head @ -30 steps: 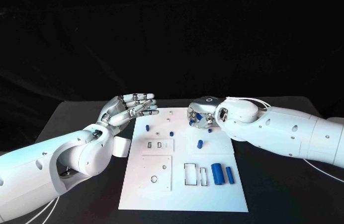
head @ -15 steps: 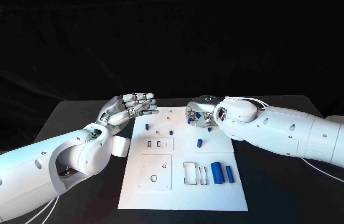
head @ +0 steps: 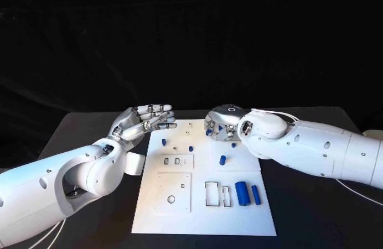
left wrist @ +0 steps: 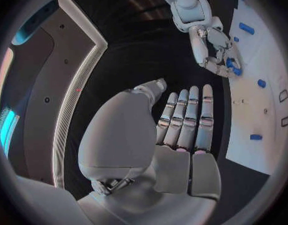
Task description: Assemble the parts on the task board
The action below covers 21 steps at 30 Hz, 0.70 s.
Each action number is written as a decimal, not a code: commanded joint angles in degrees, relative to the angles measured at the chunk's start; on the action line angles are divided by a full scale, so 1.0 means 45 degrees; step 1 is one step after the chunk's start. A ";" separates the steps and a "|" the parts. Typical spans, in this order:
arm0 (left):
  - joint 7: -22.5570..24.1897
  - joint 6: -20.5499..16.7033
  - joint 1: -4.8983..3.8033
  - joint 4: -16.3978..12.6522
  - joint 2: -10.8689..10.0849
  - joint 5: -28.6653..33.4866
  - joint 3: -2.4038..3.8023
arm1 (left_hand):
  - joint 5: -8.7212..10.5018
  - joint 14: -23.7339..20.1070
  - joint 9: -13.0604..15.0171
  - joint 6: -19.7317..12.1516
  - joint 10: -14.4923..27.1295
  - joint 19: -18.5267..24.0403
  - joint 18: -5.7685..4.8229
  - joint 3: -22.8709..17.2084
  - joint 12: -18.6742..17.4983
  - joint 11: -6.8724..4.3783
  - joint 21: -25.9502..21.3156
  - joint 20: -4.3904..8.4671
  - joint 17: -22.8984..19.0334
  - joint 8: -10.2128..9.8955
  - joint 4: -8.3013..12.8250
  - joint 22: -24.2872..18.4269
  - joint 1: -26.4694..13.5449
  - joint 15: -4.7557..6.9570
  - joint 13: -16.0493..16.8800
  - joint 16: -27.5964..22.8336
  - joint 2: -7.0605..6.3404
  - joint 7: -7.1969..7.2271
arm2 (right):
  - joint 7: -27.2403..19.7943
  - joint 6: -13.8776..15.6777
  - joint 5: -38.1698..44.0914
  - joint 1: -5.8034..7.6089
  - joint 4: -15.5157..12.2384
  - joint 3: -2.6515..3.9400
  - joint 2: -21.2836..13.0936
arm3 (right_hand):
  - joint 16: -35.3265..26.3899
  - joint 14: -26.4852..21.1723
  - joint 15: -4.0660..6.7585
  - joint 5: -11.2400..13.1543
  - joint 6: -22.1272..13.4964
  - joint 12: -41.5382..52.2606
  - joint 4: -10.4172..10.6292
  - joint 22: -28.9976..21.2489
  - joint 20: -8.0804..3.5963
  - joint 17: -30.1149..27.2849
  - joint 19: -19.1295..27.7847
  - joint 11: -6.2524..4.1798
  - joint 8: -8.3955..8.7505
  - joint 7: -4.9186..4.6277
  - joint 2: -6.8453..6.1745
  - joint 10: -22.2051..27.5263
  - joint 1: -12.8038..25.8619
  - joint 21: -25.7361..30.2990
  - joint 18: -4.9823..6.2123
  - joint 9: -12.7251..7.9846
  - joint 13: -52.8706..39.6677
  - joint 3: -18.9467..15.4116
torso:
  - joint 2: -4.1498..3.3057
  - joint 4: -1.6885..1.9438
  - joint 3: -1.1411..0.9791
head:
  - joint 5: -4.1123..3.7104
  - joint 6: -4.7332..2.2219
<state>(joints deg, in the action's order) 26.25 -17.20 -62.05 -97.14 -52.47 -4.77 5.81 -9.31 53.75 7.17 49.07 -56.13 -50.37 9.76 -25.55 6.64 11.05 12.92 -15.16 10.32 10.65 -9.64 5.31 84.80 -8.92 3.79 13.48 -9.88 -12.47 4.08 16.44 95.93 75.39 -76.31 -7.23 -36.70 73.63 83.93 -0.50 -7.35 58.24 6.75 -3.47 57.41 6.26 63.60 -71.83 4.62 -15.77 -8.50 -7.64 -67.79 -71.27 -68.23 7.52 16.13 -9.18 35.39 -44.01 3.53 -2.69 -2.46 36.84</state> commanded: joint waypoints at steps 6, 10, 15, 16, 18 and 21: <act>0.0069 0.0309 -0.0016 0.0008 0.0087 0.0058 0.0014 | 0.0070 0.0087 0.0012 0.0107 -0.0085 -0.0089 0.0173 -0.0078 -0.0050 0.0021 0.0056 0.0044 0.0024 0.0029 0.0027 -0.0013 -0.0147 0.0033 -0.0016 0.0012 0.0026 -0.0408 | -0.0105 0.2007 -0.0901 0.0033 0.0558 0.0030 0.0463 | 0.0088 0.0254 0.0098 -0.0234 0.0066 0.0008 0.0004 0.0138 -0.0034 0.0051 -0.0065 0.0003 -0.0128 0.0016 0.0123 -0.0111 0.0069 -0.0116 -0.0240 0.0081 0.0010 0.0096 | -0.0043 0.0053 0.0011 | -0.0011 -0.0112; 0.0068 0.0311 -0.0016 0.0013 0.0100 0.0059 0.0014 | 0.0070 0.0087 0.0012 0.0107 -0.0085 -0.0089 0.0173 -0.0078 -0.0050 0.0021 0.0056 0.0044 0.0024 0.0029 0.0027 -0.0013 -0.0147 0.0033 -0.0016 0.0012 0.0026 -0.0408 | -0.0144 0.2100 -0.1007 0.0034 0.0907 0.0033 0.0755 | 0.0066 0.0245 0.0097 -0.0223 0.0067 0.0006 0.0015 0.0202 -0.0034 0.0006 -0.0093 0.0004 -0.0138 0.0019 0.0102 -0.0114 0.0096 -0.0158 -0.0252 0.0095 0.0012 0.0085 | -0.0061 0.0053 0.0014 | 0.0004 -0.0132; 0.0067 0.0312 -0.0018 0.0006 0.0109 0.0059 0.0015 | 0.0070 0.0087 0.0012 0.0107 -0.0085 -0.0089 0.0173 -0.0078 -0.0050 0.0021 0.0056 0.0044 0.0024 0.0029 0.0027 -0.0013 -0.0147 0.0033 -0.0016 0.0012 0.0026 -0.0408 | -0.0306 0.2141 -0.1138 0.0000 0.1418 0.0035 0.1239 | 0.0081 0.0247 0.0096 -0.0208 0.0065 -0.0001 0.0028 0.0220 -0.0033 0.0022 -0.0097 0.0005 -0.0146 0.0021 0.0091 -0.0109 0.0121 -0.0170 -0.0254 0.0109 0.0015 0.0079 | -0.0100 0.0096 0.0005 | 0.0027 -0.0134; 0.0065 0.0310 -0.0019 -0.0013 0.0097 0.0059 0.0015 | 0.0070 0.0087 0.0012 0.0107 -0.0085 -0.0089 0.0173 -0.0078 -0.0050 0.0021 0.0056 0.0044 0.0024 0.0029 0.0027 -0.0013 -0.0147 0.0033 -0.0016 0.0012 0.0026 -0.0408 | -0.0352 0.2120 -0.1164 -0.0022 0.1552 0.0036 0.1371 | 0.0078 0.0246 0.0096 -0.0207 0.0063 -0.0002 0.0029 0.0204 -0.0033 0.0016 -0.0088 0.0005 -0.0146 0.0021 0.0091 -0.0107 0.0122 -0.0160 -0.0251 0.0110 0.0015 0.0080 | -0.0117 0.0102 -0.0004 | 0.0029 -0.0138; 0.0066 0.0312 -0.0021 -0.0024 0.0094 0.0059 0.0016 | 0.0070 0.0087 0.0012 0.0107 -0.0085 -0.0089 0.0173 -0.0078 -0.0050 0.0021 0.0056 0.0044 0.0024 0.0029 0.0027 -0.0013 -0.0147 0.0033 -0.0016 0.0012 0.0026 -0.0408 | -0.0399 0.2098 -0.1186 -0.0061 0.1697 0.0036 0.1506 | 0.0080 0.0246 0.0095 -0.0203 0.0061 -0.0005 0.0031 0.0215 -0.0033 0.0017 -0.0093 0.0006 -0.0147 0.0021 0.0088 -0.0104 0.0126 -0.0167 -0.0253 0.0113 0.0016 0.0079 | -0.0126 0.0092 -0.0017 | 0.0036 -0.0145; 0.0067 0.0310 -0.0023 -0.0039 0.0088 0.0059 0.0016 | 0.0070 0.0087 0.0012 0.0107 -0.0085 -0.0089 0.0173 -0.0078 -0.0050 0.0021 0.0056 0.0044 0.0024 0.0029 0.0027 -0.0013 -0.0147 0.0033 -0.0016 0.0012 0.0026 -0.0408 | -0.0454 0.2074 -0.1207 -0.0138 0.1914 0.0037 0.1697 | 0.0098 0.0250 0.0094 -0.0186 0.0048 -0.0014 0.0041 0.0247 -0.0033 0.0040 -0.0106 0.0008 -0.0148 0.0019 0.0079 -0.0094 0.0145 -0.0189 -0.0258 0.0123 0.0020 0.0075 | -0.0146 0.0103 -0.0024 | 0.0047 -0.0122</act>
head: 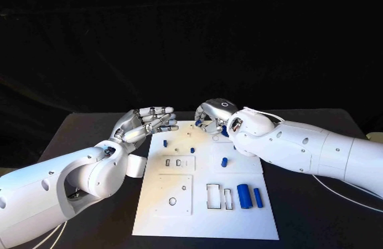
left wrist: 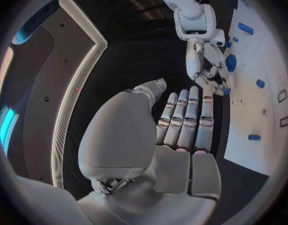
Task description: Assemble the parts on the task board
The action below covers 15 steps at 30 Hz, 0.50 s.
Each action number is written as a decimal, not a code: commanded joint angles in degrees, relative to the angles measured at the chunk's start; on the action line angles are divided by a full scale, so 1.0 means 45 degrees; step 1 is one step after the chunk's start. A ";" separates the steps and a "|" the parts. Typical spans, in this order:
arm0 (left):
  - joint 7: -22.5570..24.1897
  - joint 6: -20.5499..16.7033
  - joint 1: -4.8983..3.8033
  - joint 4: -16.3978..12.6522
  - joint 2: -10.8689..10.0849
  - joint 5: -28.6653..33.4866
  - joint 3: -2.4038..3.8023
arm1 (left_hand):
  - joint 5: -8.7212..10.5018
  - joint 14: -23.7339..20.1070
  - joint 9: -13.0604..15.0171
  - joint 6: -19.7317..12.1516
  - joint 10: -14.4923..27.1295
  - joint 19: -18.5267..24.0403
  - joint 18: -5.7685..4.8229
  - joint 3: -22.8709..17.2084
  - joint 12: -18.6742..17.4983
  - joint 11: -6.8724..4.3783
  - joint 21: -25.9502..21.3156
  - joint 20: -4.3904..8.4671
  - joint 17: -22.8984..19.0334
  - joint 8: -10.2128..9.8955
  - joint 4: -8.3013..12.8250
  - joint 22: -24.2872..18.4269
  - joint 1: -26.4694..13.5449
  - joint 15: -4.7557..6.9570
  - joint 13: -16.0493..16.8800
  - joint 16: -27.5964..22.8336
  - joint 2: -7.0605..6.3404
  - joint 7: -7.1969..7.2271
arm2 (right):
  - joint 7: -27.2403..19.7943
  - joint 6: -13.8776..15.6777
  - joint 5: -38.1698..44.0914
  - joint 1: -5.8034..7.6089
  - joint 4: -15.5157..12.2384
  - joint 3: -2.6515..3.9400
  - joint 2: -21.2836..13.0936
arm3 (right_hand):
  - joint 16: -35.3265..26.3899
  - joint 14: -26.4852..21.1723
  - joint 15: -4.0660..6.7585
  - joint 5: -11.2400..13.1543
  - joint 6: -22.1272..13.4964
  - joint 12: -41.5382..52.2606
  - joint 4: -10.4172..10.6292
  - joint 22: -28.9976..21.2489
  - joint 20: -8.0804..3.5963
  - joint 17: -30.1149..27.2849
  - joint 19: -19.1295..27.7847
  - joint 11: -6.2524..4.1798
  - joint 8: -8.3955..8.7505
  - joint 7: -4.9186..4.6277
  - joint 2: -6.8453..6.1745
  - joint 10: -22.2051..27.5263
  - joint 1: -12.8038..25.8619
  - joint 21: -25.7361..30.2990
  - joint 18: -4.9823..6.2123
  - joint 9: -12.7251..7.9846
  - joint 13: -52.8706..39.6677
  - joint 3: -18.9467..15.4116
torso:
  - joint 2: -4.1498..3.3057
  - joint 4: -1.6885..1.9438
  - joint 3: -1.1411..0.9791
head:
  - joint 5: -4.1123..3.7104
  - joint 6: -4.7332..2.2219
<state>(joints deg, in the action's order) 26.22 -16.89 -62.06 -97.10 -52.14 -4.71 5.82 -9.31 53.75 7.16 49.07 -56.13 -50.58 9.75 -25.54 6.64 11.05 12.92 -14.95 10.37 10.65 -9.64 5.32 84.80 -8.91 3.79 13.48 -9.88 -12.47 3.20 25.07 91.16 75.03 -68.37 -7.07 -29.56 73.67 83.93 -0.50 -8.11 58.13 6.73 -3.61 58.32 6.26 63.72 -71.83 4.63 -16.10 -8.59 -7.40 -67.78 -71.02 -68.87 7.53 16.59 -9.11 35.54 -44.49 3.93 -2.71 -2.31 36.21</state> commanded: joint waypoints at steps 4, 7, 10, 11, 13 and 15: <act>0.0088 0.0222 -0.0036 -0.0075 0.0005 0.0045 0.0017 | 0.0070 0.0087 0.0013 0.0107 -0.0085 -0.0043 0.0174 -0.0079 -0.0050 0.0021 0.0056 -0.0002 0.0013 0.0028 0.0026 -0.0015 -0.0147 0.0033 -0.0016 0.0012 0.0026 -0.0407 | -0.0302 0.0223 -0.0159 -0.0129 0.0407 0.0001 0.0315 | 0.0093 0.0250 0.0094 -0.0009 0.0063 -0.0016 0.0074 0.0052 -0.0033 0.0012 -0.0109 0.0007 -0.0075 0.0036 0.0019 -0.0089 0.0094 -0.0052 -0.0260 0.0025 0.0006 0.0041 | -0.0047 0.0018 -0.0006 | -0.0020 -0.0003; 0.0104 0.0214 -0.0046 -0.0084 0.0012 0.0045 0.0019 | 0.0071 0.0089 0.0011 0.0112 -0.0094 -0.0046 0.0173 -0.0117 -0.0064 0.0020 0.0056 0.0000 0.0022 0.0024 0.0043 -0.0019 -0.0150 0.0033 -0.0016 0.0006 0.0033 -0.0404 | -0.0318 0.0260 -0.0163 -0.0153 0.0529 0.0002 0.0420 | 0.0096 0.0250 0.0093 -0.0003 0.0057 -0.0019 0.0077 0.0057 -0.0032 0.0014 -0.0110 0.0008 -0.0075 0.0035 0.0016 -0.0085 0.0099 -0.0055 -0.0260 0.0029 0.0007 0.0041 | -0.0064 0.0032 -0.0008 | -0.0014 -0.0005; 0.0109 0.0215 -0.0052 -0.0087 0.0019 0.0045 0.0021 | 0.0071 0.0089 0.0011 0.0112 -0.0094 -0.0046 0.0173 -0.0117 -0.0064 0.0020 0.0056 0.0000 0.0022 0.0024 0.0043 -0.0019 -0.0150 0.0033 -0.0016 0.0006 0.0033 -0.0404 | -0.0303 0.0288 -0.0147 -0.0167 0.0613 0.0002 0.0515 | 0.0112 0.0254 0.0091 0.0015 0.0048 -0.0024 0.0085 0.0111 -0.0031 0.0033 -0.0137 0.0010 -0.0076 0.0032 0.0011 -0.0080 0.0112 -0.0091 -0.0270 0.0036 0.0009 0.0038 | -0.0092 0.0052 -0.0023 | -0.0018 -0.0017; 0.0110 0.0218 -0.0054 -0.0087 0.0023 0.0045 0.0021 | 0.0071 0.0089 0.0011 0.0112 -0.0094 -0.0046 0.0173 -0.0117 -0.0064 0.0020 0.0056 0.0000 0.0022 0.0024 0.0043 -0.0019 -0.0150 0.0033 -0.0016 0.0006 0.0033 -0.0404 | -0.0292 0.0292 -0.0130 -0.0172 0.0643 0.0002 0.0550 | 0.0112 0.0254 0.0091 0.0015 0.0048 -0.0024 0.0085 0.0111 -0.0031 0.0033 -0.0137 0.0010 -0.0076 0.0032 0.0011 -0.0080 0.0112 -0.0091 -0.0270 0.0036 0.0009 0.0038 | -0.0102 0.0061 -0.0027 | -0.0018 -0.0023; 0.0111 0.0221 -0.0057 -0.0088 0.0029 0.0045 0.0022 | 0.0071 0.0089 0.0011 0.0112 -0.0094 -0.0046 0.0173 -0.0117 -0.0064 0.0020 0.0056 0.0000 0.0022 0.0024 0.0043 -0.0019 -0.0150 0.0033 -0.0016 0.0006 0.0033 -0.0404 | -0.0258 0.0301 -0.0092 -0.0179 0.0705 0.0002 0.0612 | 0.0108 0.0251 0.0089 0.0030 0.0033 -0.0033 0.0089 0.0105 -0.0030 0.0020 -0.0131 0.0014 -0.0074 0.0029 0.0002 -0.0069 0.0122 -0.0088 -0.0268 0.0043 0.0012 0.0036 | -0.0110 0.0067 -0.0030 | -0.0016 -0.0023; 0.0108 0.0228 -0.0059 -0.0089 0.0037 0.0045 0.0022 | 0.0071 0.0089 0.0011 0.0112 -0.0094 -0.0046 0.0173 -0.0117 -0.0064 0.0020 0.0056 0.0000 0.0022 0.0024 0.0043 -0.0019 -0.0150 0.0033 -0.0016 0.0006 0.0033 -0.0404 | -0.0194 0.0345 -0.0040 -0.0185 0.0757 0.0002 0.0658 | 0.0108 0.0251 0.0089 0.0030 0.0033 -0.0033 0.0089 0.0105 -0.0030 0.0020 -0.0131 0.0014 -0.0074 0.0029 0.0002 -0.0069 0.0122 -0.0088 -0.0268 0.0043 0.0012 0.0036 | -0.0127 0.0088 -0.0027 | -0.0023 -0.0007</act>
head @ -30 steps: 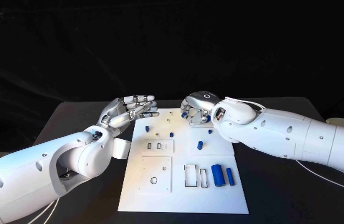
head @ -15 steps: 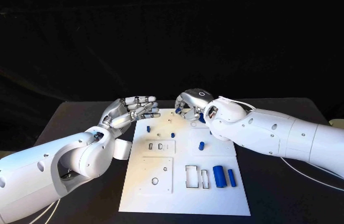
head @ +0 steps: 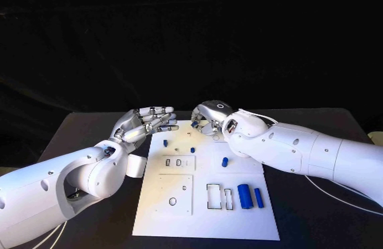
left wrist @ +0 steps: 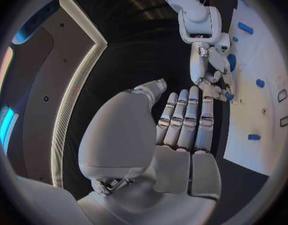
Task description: Assemble the parts on the task board
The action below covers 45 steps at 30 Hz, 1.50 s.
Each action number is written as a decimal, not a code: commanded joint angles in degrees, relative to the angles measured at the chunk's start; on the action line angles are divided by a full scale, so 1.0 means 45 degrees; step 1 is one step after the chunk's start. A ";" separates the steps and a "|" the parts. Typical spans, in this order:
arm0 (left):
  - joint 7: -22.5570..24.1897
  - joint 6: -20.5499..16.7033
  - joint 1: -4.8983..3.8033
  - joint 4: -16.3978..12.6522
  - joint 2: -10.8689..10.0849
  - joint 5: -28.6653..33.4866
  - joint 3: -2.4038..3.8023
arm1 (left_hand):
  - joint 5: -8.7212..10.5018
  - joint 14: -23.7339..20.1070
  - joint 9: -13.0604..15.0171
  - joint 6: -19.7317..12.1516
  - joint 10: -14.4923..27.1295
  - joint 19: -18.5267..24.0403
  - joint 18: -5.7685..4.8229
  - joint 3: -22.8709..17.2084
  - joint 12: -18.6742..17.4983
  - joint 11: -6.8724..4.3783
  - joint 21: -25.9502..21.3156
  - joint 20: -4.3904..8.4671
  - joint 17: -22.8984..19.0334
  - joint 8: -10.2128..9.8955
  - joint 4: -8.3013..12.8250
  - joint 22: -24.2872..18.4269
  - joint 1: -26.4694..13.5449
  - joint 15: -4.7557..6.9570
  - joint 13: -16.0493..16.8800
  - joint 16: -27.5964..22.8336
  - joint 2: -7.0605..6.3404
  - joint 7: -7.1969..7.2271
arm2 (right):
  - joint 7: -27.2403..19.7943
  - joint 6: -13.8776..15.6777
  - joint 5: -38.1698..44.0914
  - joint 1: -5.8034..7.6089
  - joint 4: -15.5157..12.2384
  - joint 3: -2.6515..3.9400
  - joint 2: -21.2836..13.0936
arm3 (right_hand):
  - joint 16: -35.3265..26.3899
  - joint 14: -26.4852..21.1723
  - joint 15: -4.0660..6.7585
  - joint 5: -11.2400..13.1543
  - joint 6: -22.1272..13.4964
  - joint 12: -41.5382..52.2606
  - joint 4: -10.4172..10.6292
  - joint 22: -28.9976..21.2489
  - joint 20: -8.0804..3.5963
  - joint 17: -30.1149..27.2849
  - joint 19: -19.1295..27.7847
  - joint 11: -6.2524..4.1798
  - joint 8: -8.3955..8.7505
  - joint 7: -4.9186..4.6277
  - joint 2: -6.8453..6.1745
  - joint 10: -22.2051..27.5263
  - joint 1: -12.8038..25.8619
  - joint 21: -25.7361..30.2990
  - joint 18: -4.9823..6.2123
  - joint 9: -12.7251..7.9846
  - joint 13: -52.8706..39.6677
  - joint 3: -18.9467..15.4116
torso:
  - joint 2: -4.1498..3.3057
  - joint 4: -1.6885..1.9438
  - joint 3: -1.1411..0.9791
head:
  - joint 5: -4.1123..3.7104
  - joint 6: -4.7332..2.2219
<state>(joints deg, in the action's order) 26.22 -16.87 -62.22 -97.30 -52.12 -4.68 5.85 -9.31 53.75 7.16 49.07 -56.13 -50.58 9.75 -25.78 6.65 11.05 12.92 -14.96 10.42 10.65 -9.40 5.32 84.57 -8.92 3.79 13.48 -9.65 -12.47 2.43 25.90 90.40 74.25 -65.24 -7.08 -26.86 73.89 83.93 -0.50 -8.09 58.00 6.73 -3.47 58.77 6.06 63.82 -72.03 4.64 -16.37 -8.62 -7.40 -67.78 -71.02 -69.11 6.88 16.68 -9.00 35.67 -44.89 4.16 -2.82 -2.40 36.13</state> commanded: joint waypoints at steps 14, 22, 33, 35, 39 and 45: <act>0.0095 0.0233 -0.0092 -0.0071 0.0050 0.0040 0.0017 | 0.0071 0.0090 0.0012 0.0111 -0.0094 -0.0046 0.0173 -0.0063 -0.0064 0.0020 0.0056 0.0001 0.0011 0.0024 -0.0011 -0.0020 -0.0099 0.0034 -0.0016 0.0006 -0.0018 -0.0404 | 0.0263 0.0166 0.0364 -0.0035 0.0179 0.0007 0.0241 | 0.0061 0.0247 0.0085 0.0063 0.0032 -0.0043 0.0062 0.0059 0.0018 -0.0015 -0.0108 0.0017 -0.0012 0.0031 -0.0015 -0.0056 0.0137 -0.0071 -0.0133 0.0043 -0.0009 0.0007 | -0.0111 0.0035 -0.0001 | 0.0049 0.0024; 0.0108 0.0247 -0.0103 -0.0058 0.0080 0.0040 0.0018 | 0.0071 0.0090 0.0012 0.0111 -0.0094 -0.0046 0.0173 -0.0063 -0.0064 0.0020 0.0056 0.0001 0.0011 0.0024 -0.0011 -0.0020 -0.0099 0.0034 -0.0016 0.0006 -0.0018 -0.0404 | 0.0363 -0.0098 0.0522 -0.0042 0.0359 0.0007 0.0309 | 0.0060 0.0240 0.0075 0.0142 -0.0019 -0.0067 0.0056 0.0012 0.0024 -0.0038 -0.0064 0.0030 -0.0006 0.0019 -0.0063 -0.0021 0.0154 -0.0038 -0.0120 0.0067 -0.0001 0.0002 | -0.0109 0.0019 0.0001 | 0.0069 0.0068; 0.0126 0.0251 -0.0123 -0.0068 0.0095 0.0040 0.0018 | 0.0071 0.0090 0.0012 0.0111 -0.0094 -0.0046 0.0173 -0.0063 -0.0064 0.0020 0.0056 0.0001 0.0011 0.0024 -0.0011 -0.0020 -0.0099 0.0034 -0.0016 0.0006 -0.0018 -0.0404 | 0.0623 -0.0123 0.0833 -0.0037 0.0476 0.0007 0.0410 | 0.0047 0.0230 0.0068 0.0188 -0.0041 -0.0082 0.0055 -0.0007 0.0029 -0.0072 -0.0041 0.0039 -0.0006 0.0012 -0.0092 0.0001 0.0165 -0.0023 -0.0114 0.0082 0.0004 -0.0002 | -0.0172 0.0029 -0.0019 | 0.0067 0.0059; 0.0127 0.0251 -0.0124 -0.0064 0.0097 0.0040 0.0018 | 0.0071 0.0090 0.0012 0.0111 -0.0094 -0.0046 0.0173 -0.0063 -0.0064 0.0020 0.0056 0.0001 0.0011 0.0024 -0.0011 -0.0020 -0.0099 0.0034 -0.0016 0.0006 -0.0018 -0.0404 | 0.0645 -0.0121 0.0856 -0.0037 0.0479 0.0008 0.0412 | 0.0047 0.0230 0.0068 0.0188 -0.0041 -0.0082 0.0055 -0.0007 0.0029 -0.0072 -0.0041 0.0039 -0.0006 0.0012 -0.0092 0.0001 0.0165 -0.0023 -0.0114 0.0082 0.0004 -0.0002 | -0.0168 0.0035 -0.0013 | 0.0063 0.0067; 0.0125 0.0253 -0.0124 -0.0062 0.0091 0.0040 0.0018 | 0.0075 0.0099 0.0011 0.0124 -0.0116 -0.0054 0.0173 -0.0126 -0.0087 0.0015 0.0058 0.0007 0.0030 0.0020 0.0029 -0.0028 -0.0103 0.0038 -0.0015 -0.0003 -0.0027 -0.0398 | 0.0672 -0.0127 0.0884 -0.0038 0.0490 0.0008 0.0434 | 0.0048 0.0228 0.0065 0.0197 -0.0049 -0.0088 0.0057 0.0009 0.0032 -0.0075 -0.0046 0.0042 -0.0007 0.0010 -0.0099 0.0011 0.0170 -0.0033 -0.0117 0.0089 0.0006 -0.0001 | -0.0178 0.0013 -0.0017 | 0.0090 0.0055; 0.0109 0.0261 -0.0125 -0.0056 0.0089 0.0040 0.0018 | 0.0075 0.0099 0.0011 0.0124 -0.0116 -0.0054 0.0173 -0.0126 -0.0087 0.0015 0.0058 0.0007 0.0030 0.0020 0.0029 -0.0028 -0.0103 0.0038 -0.0015 -0.0003 -0.0027 -0.0398 | 0.0675 -0.0147 0.0892 -0.0038 0.0552 0.0008 0.0517 | -0.0016 0.0186 0.0035 0.0244 -0.0160 -0.0153 0.0081 -0.0058 0.0052 -0.0204 0.0028 0.0082 0.0027 -0.0032 -0.0160 0.0119 0.0220 0.0024 -0.0100 0.0115 0.0030 0.0006 | -0.0186 0.0019 -0.0029 | 0.0112 0.0056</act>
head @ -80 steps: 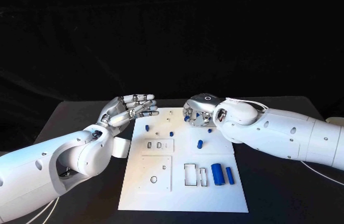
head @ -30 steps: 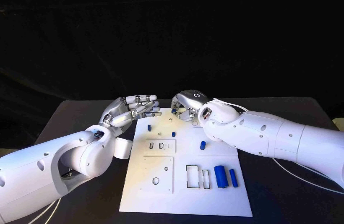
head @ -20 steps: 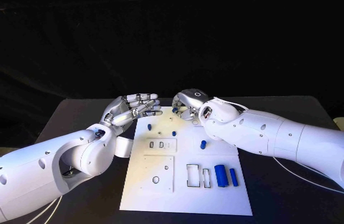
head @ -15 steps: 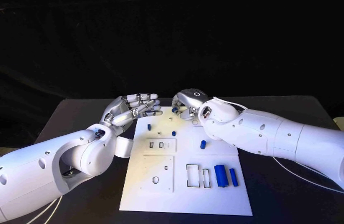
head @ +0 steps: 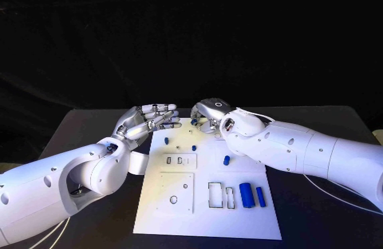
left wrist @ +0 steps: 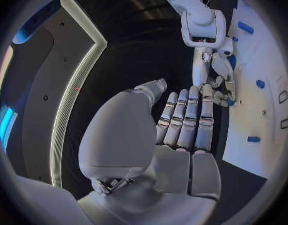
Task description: Assemble the parts on the task board
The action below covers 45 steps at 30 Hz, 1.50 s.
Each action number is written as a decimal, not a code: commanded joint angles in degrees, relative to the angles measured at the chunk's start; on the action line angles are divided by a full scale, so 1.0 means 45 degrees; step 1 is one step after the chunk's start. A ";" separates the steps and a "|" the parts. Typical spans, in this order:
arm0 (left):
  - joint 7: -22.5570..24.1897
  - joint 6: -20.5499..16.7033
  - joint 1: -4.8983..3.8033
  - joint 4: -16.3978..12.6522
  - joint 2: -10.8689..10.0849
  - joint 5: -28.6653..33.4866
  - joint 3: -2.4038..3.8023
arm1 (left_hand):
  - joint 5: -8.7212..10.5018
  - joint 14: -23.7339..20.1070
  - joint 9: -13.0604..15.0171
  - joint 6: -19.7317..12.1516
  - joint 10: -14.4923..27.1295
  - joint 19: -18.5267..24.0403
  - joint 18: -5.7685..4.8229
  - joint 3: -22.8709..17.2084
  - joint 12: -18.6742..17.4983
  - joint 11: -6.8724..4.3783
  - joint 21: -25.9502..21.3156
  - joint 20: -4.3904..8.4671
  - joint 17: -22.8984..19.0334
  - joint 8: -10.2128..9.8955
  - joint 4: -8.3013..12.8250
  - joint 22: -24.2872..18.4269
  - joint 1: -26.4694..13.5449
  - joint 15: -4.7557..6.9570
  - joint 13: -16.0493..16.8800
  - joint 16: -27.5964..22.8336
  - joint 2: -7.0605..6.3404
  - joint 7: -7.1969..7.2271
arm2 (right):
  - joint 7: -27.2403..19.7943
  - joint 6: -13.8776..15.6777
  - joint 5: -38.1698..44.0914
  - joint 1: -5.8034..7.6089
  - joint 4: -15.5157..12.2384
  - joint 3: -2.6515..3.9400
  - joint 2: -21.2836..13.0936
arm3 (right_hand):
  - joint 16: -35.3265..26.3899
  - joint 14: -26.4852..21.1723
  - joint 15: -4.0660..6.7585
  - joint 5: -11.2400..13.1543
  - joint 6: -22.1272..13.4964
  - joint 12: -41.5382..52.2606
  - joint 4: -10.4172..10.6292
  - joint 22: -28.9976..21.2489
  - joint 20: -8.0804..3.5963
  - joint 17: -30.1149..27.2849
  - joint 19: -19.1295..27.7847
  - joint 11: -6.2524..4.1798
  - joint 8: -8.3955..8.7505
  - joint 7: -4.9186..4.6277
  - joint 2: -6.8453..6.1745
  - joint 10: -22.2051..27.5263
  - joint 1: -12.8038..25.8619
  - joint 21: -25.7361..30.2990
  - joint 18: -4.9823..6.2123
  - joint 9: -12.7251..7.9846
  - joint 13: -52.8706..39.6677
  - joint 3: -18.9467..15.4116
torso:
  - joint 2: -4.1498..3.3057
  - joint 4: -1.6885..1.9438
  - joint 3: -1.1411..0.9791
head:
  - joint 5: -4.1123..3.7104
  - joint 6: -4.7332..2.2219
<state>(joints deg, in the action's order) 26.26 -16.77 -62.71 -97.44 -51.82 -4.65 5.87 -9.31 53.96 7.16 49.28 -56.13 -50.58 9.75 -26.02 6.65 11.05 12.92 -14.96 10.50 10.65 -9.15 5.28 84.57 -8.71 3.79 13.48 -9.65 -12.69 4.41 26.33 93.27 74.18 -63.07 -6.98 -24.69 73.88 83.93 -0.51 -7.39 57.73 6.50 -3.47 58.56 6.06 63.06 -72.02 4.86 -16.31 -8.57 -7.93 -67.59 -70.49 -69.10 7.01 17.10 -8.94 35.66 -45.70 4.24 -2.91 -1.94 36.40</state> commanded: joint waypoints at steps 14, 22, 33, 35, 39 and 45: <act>0.0021 0.0279 -0.0020 -0.0004 0.0000 0.0033 0.0013 | 0.0077 0.0057 0.0011 0.0082 -0.0127 -0.0058 0.0172 -0.0100 -0.0099 0.0014 0.0059 0.0009 0.0020 0.0017 -0.0010 -0.0023 -0.0115 -0.0006 -0.0015 -0.0008 -0.0033 -0.0348 | 0.0254 -0.0229 0.0178 -0.0015 0.0073 -0.0015 -0.0021 | -0.0125 0.0040 -0.0283 0.0162 -0.1223 -0.0535 0.0200 -0.0335 0.0340 -0.0405 0.0423 0.0410 0.0664 -0.0402 -0.0581 0.1171 0.0383 0.0350 -0.0033 -0.0041 0.0312 -0.0019 | -0.0019 -0.0030 -0.0017 | 0.0025 -0.0018; -0.0004 0.0312 -0.0021 0.0047 -0.0066 0.0033 0.0012 | 0.0075 0.0058 0.0011 0.0083 -0.0129 -0.0059 0.0172 -0.0112 -0.0103 0.0013 0.0059 0.0010 0.0022 0.0016 -0.0003 -0.0024 -0.0112 -0.0006 -0.0016 -0.0010 -0.0030 -0.0348 | 0.0316 0.0023 -0.0156 0.0015 -0.0939 0.0093 -0.0865 | -0.0125 0.0027 -0.0275 0.0049 -0.1107 -0.0414 0.0264 -0.0308 0.0354 -0.0441 0.0420 0.0392 0.0608 -0.0401 -0.0536 0.1085 0.0401 0.0350 -0.0026 0.0016 0.0303 -0.0063 | -0.0009 -0.0069 -0.0051 | 0.0007 -0.0026; 0.0016 0.0534 -0.0023 0.0167 -0.0285 0.0033 0.0010 | 0.0073 0.0032 0.0012 0.0107 -0.0162 -0.0051 0.0167 -0.0197 -0.0127 -0.0004 0.0052 0.0011 0.0034 0.0017 0.0044 -0.0037 -0.0115 -0.0007 -0.0015 -0.0043 -0.0030 -0.0309 | -0.0451 -0.2022 -0.3602 0.0615 -0.3117 0.0380 -0.3424 | 0.0863 0.0423 0.0419 -0.0893 -0.1299 0.3498 0.0763 0.1008 -0.0260 0.0830 -0.0417 -0.0427 0.0155 0.0145 -0.0881 -0.1784 0.0604 -0.0453 -0.0283 0.0532 -0.2557 -0.1808 | 0.0163 -0.0473 -0.0092 | -0.0155 -0.0073; 0.0027 0.0550 -0.0023 0.0182 -0.0296 0.0033 0.0010 | 0.0073 0.0032 0.0012 0.0107 -0.0162 -0.0051 0.0167 -0.0197 -0.0127 -0.0004 0.0052 0.0011 0.0034 0.0017 0.0044 -0.0037 -0.0115 -0.0007 -0.0015 -0.0043 -0.0030 -0.0309 | -0.0553 -0.2505 -0.3996 0.0683 -0.3178 0.0394 -0.3805 | 0.1474 0.0590 0.0389 -0.1087 -0.1966 0.6153 0.1118 0.1512 -0.0239 0.1715 -0.0697 -0.0423 -0.0375 0.0137 -0.0826 -0.0796 0.0569 -0.0734 -0.0365 0.0943 -0.5239 -0.2547 | 0.0189 -0.0530 -0.0086 | -0.0194 -0.0088; 0.0043 0.0586 -0.0022 0.0262 -0.0257 0.0034 0.0009 | 0.0073 0.0029 0.0014 0.0117 -0.0173 -0.0050 0.0167 -0.0215 -0.0131 -0.0008 0.0051 0.0011 0.0037 0.0020 0.0050 -0.0040 -0.0120 -0.0006 -0.0015 -0.0049 -0.0025 -0.0304 | -0.0603 -0.2959 -0.4478 0.0738 -0.2982 0.0408 -0.4241 | 0.2521 0.0874 0.0180 -0.1105 -0.2930 1.3116 0.1789 0.2303 -0.0132 0.3495 -0.1128 -0.0251 -0.1084 0.0010 -0.0759 -0.1699 0.0468 -0.1207 -0.0483 0.1373 -1.2162 -0.3320 | 0.0216 -0.0576 -0.0092 | -0.0209 -0.0095; 0.0036 0.0628 -0.0021 0.0430 -0.0144 0.0036 0.0008 | 0.0073 0.0029 0.0014 0.0117 -0.0173 -0.0050 0.0167 -0.0215 -0.0131 -0.0008 0.0051 0.0011 0.0037 0.0020 0.0050 -0.0040 -0.0120 -0.0006 -0.0015 -0.0049 -0.0025 -0.0304 | -0.0550 -0.3116 -0.4623 0.0742 -0.2619 0.0413 -0.4495 | 0.2792 0.0950 0.0110 -0.1088 -0.3365 1.5001 0.2071 0.2661 -0.0001 0.3987 -0.1307 -0.0142 -0.1390 -0.0126 -0.0739 -0.2345 0.0314 -0.1416 -0.0552 0.1503 -1.4065 -0.3718 | 0.0233 -0.0576 -0.0075 | -0.0234 -0.0094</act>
<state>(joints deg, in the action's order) 25.98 -15.35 -62.74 -95.58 -52.69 -4.64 5.87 -9.31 53.95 7.16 49.39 -56.54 -50.58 9.75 -26.65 6.37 11.05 12.92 -14.96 10.59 10.65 -8.84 5.18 84.58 -8.72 3.79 13.48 -9.65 -12.57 2.82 15.48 74.88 77.51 -75.12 -5.15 -44.85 86.25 83.93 0.30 -12.10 42.86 73.62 5.88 70.42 6.15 74.97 -77.47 4.29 -22.40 -9.12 -11.17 -77.93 -68.63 -75.25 5.27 23.83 -71.84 19.21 -44.72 1.70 -3.31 -2.93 36.03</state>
